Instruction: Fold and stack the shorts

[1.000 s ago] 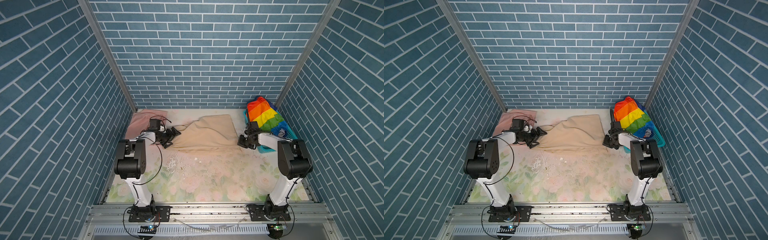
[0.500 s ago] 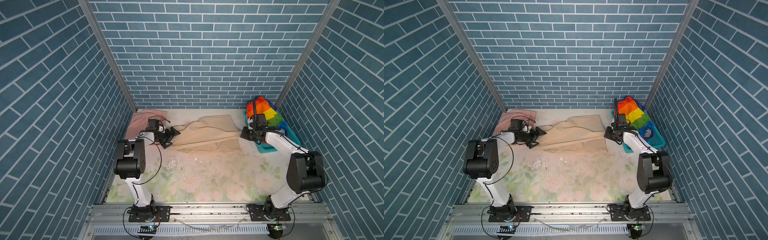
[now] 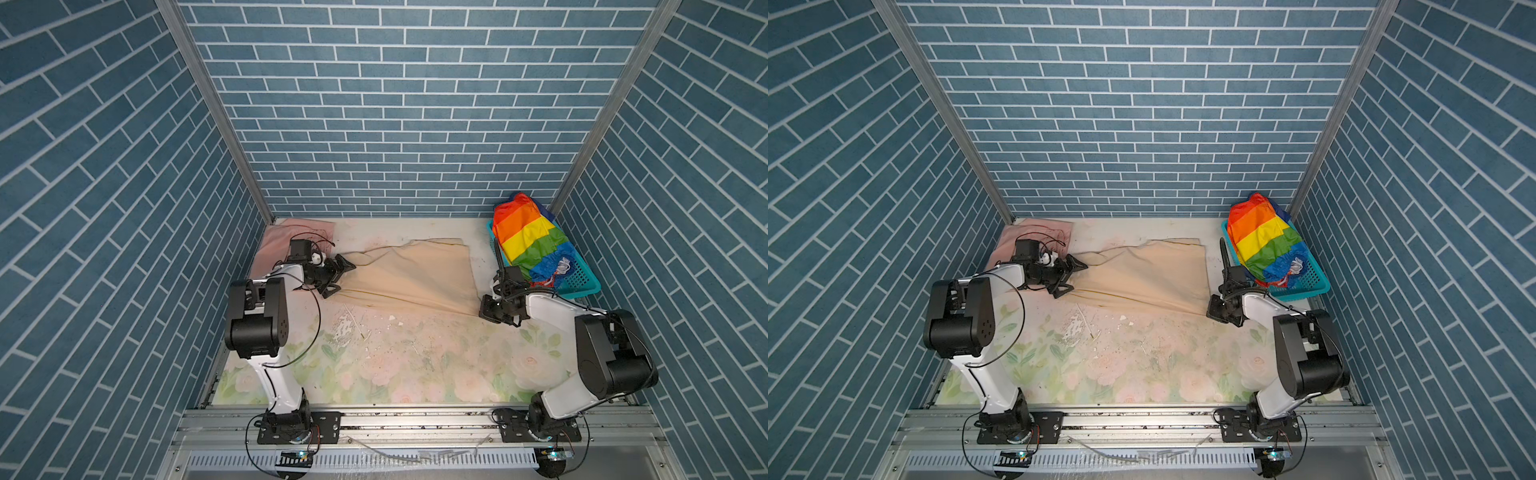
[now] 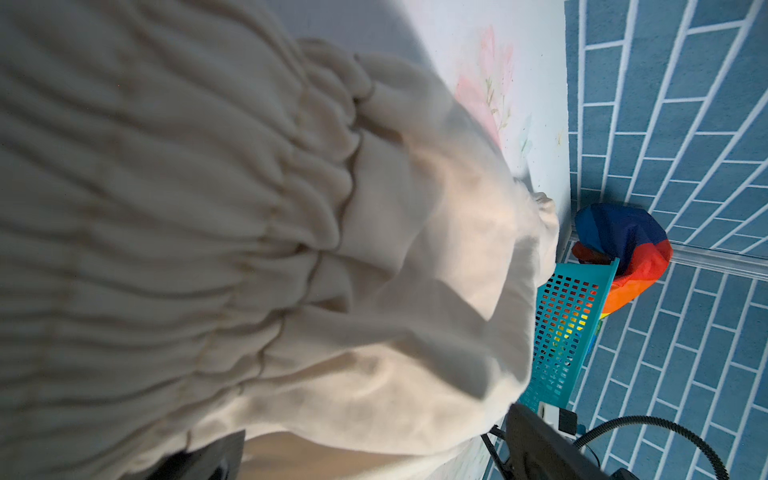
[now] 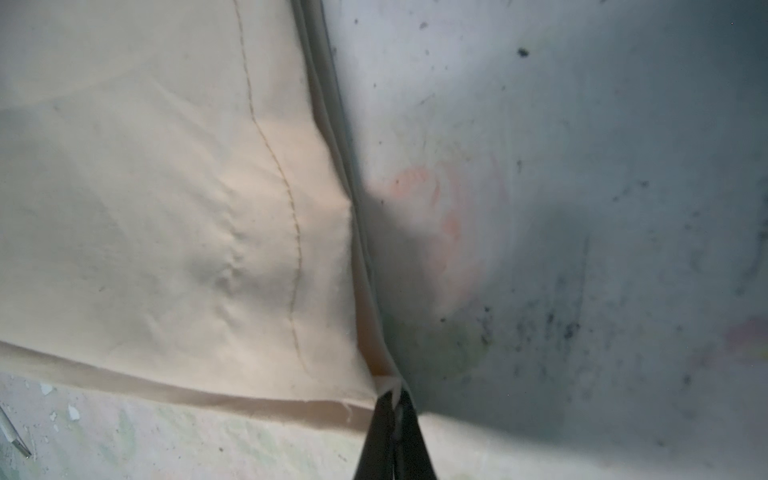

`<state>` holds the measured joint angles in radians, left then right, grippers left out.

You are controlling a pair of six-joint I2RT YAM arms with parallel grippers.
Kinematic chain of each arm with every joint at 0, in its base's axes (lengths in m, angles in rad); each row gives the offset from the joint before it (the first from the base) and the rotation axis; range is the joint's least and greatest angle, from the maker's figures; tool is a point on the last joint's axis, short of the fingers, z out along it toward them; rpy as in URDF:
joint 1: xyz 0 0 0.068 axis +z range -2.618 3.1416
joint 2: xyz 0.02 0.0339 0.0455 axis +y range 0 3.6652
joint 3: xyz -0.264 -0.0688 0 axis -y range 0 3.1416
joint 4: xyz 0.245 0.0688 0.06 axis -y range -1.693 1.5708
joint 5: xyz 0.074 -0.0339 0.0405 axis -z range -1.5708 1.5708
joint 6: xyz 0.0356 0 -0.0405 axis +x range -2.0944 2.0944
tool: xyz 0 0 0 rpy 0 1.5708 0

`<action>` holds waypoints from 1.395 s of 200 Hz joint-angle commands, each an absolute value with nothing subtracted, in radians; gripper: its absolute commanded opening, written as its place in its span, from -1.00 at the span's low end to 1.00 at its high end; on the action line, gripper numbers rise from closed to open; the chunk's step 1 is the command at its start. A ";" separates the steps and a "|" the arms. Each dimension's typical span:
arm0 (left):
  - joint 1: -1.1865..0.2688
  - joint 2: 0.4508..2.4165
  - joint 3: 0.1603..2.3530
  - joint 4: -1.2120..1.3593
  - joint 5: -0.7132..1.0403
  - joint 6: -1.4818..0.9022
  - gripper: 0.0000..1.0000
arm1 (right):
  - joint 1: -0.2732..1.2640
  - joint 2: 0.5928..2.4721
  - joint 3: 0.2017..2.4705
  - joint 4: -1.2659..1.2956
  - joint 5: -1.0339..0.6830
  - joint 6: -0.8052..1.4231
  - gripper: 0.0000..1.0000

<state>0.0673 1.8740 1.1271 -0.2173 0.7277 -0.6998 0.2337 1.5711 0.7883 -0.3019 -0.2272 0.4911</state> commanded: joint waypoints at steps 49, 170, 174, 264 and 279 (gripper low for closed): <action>0.086 1.834 1.152 -0.424 0.677 -0.585 0.99 | 0.233 1.577 0.940 -0.369 -0.191 0.456 -0.20; -0.126 1.735 1.161 -0.479 0.640 -0.617 0.99 | 0.224 2.210 1.824 -0.549 -0.215 0.367 0.49; -0.128 1.736 1.153 -0.476 0.639 -0.617 0.99 | 0.223 2.230 1.840 -0.550 -0.216 0.365 0.48; -0.132 1.804 1.047 -0.410 0.637 -0.613 0.99 | 0.213 2.414 2.010 -0.534 -0.242 0.374 -0.38; -0.131 1.818 1.045 -0.411 0.640 -0.609 0.99 | 0.212 2.417 2.019 -0.526 -0.245 0.377 -0.65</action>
<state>-0.1314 1.7885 1.0615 -0.4179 0.6407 -0.6170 0.2157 2.3985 1.9881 -0.5224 -0.2333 0.3874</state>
